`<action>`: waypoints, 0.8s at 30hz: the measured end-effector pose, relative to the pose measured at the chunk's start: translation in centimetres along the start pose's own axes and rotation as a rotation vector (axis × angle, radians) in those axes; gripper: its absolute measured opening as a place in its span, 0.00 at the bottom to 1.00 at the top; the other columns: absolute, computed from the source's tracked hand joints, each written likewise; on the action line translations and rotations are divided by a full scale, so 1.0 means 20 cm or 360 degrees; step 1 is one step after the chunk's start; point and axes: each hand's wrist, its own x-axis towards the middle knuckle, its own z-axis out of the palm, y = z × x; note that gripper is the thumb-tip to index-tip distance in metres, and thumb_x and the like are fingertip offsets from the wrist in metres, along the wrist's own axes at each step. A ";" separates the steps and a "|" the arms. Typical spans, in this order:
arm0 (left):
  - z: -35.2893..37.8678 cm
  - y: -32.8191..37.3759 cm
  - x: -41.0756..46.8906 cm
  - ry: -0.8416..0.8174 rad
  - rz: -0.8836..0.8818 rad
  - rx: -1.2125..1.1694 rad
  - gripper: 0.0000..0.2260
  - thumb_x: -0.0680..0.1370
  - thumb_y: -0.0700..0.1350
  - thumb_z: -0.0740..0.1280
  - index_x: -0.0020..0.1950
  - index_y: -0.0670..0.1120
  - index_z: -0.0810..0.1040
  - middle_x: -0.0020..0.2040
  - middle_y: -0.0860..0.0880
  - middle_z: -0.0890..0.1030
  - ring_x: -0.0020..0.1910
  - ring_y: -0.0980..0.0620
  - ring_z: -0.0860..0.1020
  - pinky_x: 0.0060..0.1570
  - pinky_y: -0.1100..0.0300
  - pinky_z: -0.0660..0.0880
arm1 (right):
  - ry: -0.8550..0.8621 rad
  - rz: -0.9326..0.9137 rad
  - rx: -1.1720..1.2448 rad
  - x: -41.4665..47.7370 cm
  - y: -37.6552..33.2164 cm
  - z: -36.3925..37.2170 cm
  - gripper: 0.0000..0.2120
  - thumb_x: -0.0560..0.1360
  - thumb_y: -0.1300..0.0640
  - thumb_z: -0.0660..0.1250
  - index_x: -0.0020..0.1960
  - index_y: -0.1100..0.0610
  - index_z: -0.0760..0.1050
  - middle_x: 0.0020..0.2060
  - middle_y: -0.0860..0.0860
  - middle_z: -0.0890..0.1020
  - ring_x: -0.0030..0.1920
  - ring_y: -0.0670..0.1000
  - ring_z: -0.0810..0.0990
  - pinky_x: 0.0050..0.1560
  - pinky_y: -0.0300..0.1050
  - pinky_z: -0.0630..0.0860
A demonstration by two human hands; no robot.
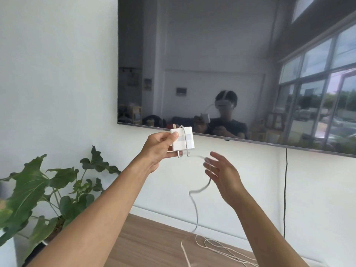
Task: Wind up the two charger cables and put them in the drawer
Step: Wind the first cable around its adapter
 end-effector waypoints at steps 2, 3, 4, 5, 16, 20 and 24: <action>0.01 0.00 -0.01 -0.0031 -0.0004 0.0042 0.10 0.78 0.42 0.66 0.55 0.36 0.79 0.46 0.41 0.81 0.39 0.45 0.81 0.38 0.54 0.83 | -0.0144 -0.0206 -0.0135 0.00 -0.04 0.05 0.16 0.82 0.50 0.56 0.68 0.50 0.70 0.64 0.49 0.76 0.65 0.49 0.74 0.69 0.49 0.69; 0.01 -0.01 -0.01 -0.0042 -0.0003 0.0072 0.11 0.78 0.42 0.67 0.56 0.36 0.79 0.47 0.41 0.82 0.39 0.45 0.81 0.39 0.52 0.83 | -0.0226 -0.0299 -0.0233 0.00 -0.06 0.08 0.18 0.81 0.45 0.55 0.69 0.48 0.69 0.65 0.47 0.76 0.66 0.46 0.73 0.68 0.47 0.68; 0.01 -0.02 -0.01 -0.0047 0.0000 0.0099 0.12 0.78 0.43 0.67 0.56 0.36 0.79 0.47 0.40 0.82 0.40 0.44 0.82 0.40 0.51 0.83 | -0.0303 -0.0351 -0.0291 0.01 -0.08 0.10 0.19 0.81 0.43 0.53 0.69 0.47 0.69 0.64 0.45 0.77 0.65 0.45 0.74 0.66 0.46 0.69; 0.02 -0.02 -0.01 -0.0046 0.0002 0.0115 0.12 0.78 0.43 0.67 0.57 0.36 0.79 0.48 0.40 0.82 0.40 0.43 0.82 0.41 0.50 0.83 | -0.0364 -0.0379 -0.0305 0.01 -0.09 0.13 0.19 0.81 0.42 0.53 0.68 0.47 0.69 0.63 0.45 0.78 0.63 0.45 0.76 0.64 0.46 0.71; 0.01 0.03 -0.03 -0.0025 0.0043 0.0099 0.09 0.78 0.43 0.66 0.53 0.38 0.79 0.47 0.41 0.83 0.39 0.48 0.82 0.36 0.57 0.82 | -0.0423 -0.0232 -0.0349 -0.01 0.08 0.25 0.19 0.81 0.46 0.55 0.53 0.56 0.79 0.47 0.50 0.82 0.50 0.50 0.82 0.53 0.49 0.79; 0.01 0.04 -0.03 0.0009 0.0094 0.0186 0.11 0.78 0.43 0.68 0.57 0.39 0.78 0.51 0.41 0.83 0.43 0.47 0.83 0.37 0.57 0.82 | -0.0515 -0.0214 -0.0171 -0.05 0.08 0.29 0.20 0.81 0.48 0.56 0.42 0.60 0.78 0.31 0.51 0.76 0.31 0.52 0.78 0.41 0.47 0.79; 0.00 0.02 -0.01 0.0072 0.0062 0.0193 0.11 0.77 0.45 0.69 0.57 0.41 0.78 0.50 0.43 0.82 0.44 0.45 0.83 0.41 0.54 0.82 | -0.0375 -0.0421 -0.0473 -0.09 0.06 0.32 0.20 0.81 0.48 0.57 0.36 0.56 0.74 0.27 0.50 0.68 0.25 0.48 0.62 0.27 0.35 0.63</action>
